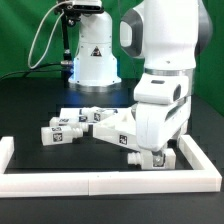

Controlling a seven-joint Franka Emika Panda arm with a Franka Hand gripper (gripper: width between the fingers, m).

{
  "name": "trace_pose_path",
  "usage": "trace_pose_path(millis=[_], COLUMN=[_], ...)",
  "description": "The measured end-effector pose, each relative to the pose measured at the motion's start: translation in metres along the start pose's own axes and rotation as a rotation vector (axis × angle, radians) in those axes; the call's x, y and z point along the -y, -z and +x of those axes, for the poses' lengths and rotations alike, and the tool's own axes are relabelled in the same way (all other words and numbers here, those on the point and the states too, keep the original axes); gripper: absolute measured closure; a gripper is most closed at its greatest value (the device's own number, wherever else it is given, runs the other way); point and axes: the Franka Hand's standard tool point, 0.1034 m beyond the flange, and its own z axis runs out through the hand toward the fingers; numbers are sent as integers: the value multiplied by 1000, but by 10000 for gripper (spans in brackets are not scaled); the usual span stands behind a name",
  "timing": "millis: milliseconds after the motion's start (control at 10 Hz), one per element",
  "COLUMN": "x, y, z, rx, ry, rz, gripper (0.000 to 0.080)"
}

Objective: Assemble one leg

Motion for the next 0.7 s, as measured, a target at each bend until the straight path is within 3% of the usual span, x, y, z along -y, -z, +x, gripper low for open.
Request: trace_pose_path(millis=[200, 300, 400, 500, 600, 700], x=[0, 0, 0, 0, 0, -2], y=[-3, -4, -4, -4, -4, -3], z=[-1, -1, -1, -1, -1, -4], rx=[-4, -3, -3, -3, -3, -3], ry=[-1, -1, -1, -1, -1, 3], rz=[-1, -1, -1, -1, -1, -2], gripper=[150, 238, 379, 379, 514, 514])
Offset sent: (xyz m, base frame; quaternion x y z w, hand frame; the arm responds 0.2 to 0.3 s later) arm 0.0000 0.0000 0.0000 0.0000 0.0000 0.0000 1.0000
